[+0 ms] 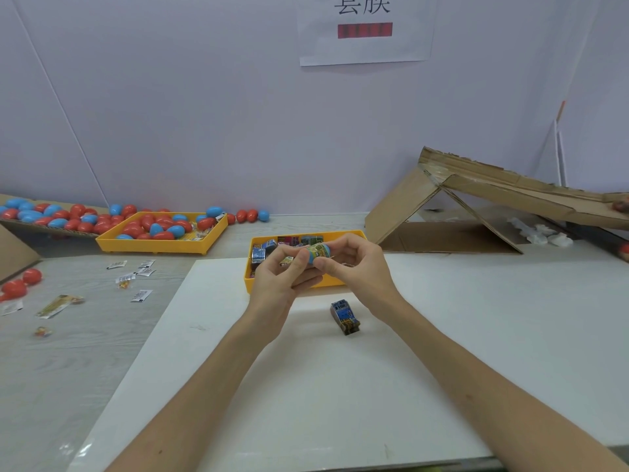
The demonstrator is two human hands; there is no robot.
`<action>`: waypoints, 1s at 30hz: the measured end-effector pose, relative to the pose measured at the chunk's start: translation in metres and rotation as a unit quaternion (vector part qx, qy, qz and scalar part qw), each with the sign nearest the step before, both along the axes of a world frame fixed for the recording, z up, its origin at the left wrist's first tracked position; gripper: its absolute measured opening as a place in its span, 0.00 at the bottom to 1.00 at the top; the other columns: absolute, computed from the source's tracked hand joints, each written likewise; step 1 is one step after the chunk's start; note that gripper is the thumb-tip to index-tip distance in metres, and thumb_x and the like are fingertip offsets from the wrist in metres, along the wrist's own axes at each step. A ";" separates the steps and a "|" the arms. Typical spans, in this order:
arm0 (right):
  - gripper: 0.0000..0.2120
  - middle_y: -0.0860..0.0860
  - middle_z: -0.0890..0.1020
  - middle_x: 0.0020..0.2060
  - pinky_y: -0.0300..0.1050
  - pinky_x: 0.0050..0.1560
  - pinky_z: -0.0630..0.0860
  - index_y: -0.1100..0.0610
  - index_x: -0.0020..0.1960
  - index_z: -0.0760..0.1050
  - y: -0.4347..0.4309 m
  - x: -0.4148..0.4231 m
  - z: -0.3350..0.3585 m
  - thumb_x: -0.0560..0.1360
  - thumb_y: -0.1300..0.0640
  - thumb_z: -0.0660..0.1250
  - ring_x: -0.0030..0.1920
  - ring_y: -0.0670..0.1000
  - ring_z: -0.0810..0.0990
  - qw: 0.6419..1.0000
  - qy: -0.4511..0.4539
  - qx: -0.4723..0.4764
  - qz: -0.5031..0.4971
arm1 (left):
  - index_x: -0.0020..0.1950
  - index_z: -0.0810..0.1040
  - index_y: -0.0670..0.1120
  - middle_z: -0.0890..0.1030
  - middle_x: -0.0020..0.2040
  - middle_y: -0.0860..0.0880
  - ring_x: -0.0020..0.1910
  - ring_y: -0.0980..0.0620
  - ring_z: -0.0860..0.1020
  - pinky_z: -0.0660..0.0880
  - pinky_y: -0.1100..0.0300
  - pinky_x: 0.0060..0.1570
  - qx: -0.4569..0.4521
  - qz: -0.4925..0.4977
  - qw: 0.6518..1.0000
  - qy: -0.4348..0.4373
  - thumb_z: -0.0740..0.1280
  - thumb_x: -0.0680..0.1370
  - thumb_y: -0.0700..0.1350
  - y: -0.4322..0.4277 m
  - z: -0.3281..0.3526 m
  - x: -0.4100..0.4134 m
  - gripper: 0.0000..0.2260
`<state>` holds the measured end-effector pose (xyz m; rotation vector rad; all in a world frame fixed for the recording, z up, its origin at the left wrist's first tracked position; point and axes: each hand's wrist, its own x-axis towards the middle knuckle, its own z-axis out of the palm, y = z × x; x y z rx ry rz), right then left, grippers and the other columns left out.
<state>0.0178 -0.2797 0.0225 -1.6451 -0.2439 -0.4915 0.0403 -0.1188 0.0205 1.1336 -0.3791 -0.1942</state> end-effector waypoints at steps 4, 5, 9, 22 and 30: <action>0.13 0.49 0.86 0.42 0.36 0.42 0.77 0.64 0.51 0.80 0.000 0.001 -0.002 0.70 0.60 0.79 0.42 0.44 0.84 1.000 -0.003 -0.011 -0.010 | 0.50 0.76 0.41 0.87 0.48 0.43 0.49 0.45 0.86 0.81 0.59 0.46 0.002 -0.004 1.000 0.000 0.70 0.74 0.49 0.000 -0.001 0.000 0.13; 0.13 0.48 0.86 0.42 0.36 0.42 0.77 0.64 0.50 0.80 0.000 0.001 -0.003 0.70 0.60 0.79 0.42 0.44 0.84 1.000 -0.005 -0.013 -0.013 | 0.50 0.76 0.41 0.87 0.48 0.43 0.49 0.45 0.86 0.81 0.59 0.46 0.003 -0.005 1.000 -0.001 0.70 0.74 0.49 0.000 -0.001 0.001 0.13; 0.13 0.50 0.86 0.42 0.40 0.43 0.80 0.63 0.50 0.80 0.000 0.002 -0.004 0.70 0.59 0.79 0.42 0.45 0.84 0.999 -0.012 -0.026 -0.026 | 0.48 0.76 0.42 0.87 0.48 0.43 0.48 0.45 0.86 0.81 0.59 0.46 0.006 -0.004 1.000 -0.003 0.70 0.74 0.49 0.001 -0.002 0.001 0.11; 0.13 0.38 0.83 0.51 0.34 0.45 0.75 0.47 0.56 0.83 0.004 0.000 0.000 0.72 0.53 0.78 0.49 0.43 0.81 0.993 -0.016 -0.110 -0.046 | 0.54 0.81 0.47 0.86 0.42 0.47 0.37 0.47 0.85 0.82 0.58 0.41 0.130 0.099 0.985 -0.058 0.71 0.79 0.50 0.000 -0.003 0.005 0.08; 0.13 0.43 0.83 0.47 0.44 0.43 0.80 0.52 0.52 0.81 0.005 -0.004 0.003 0.70 0.56 0.79 0.44 0.46 0.82 0.983 -0.047 -0.171 -0.044 | 0.44 0.82 0.47 0.84 0.35 0.48 0.31 0.55 0.81 0.77 0.65 0.32 0.188 0.152 0.962 -0.131 0.71 0.79 0.52 0.001 -0.003 0.003 0.09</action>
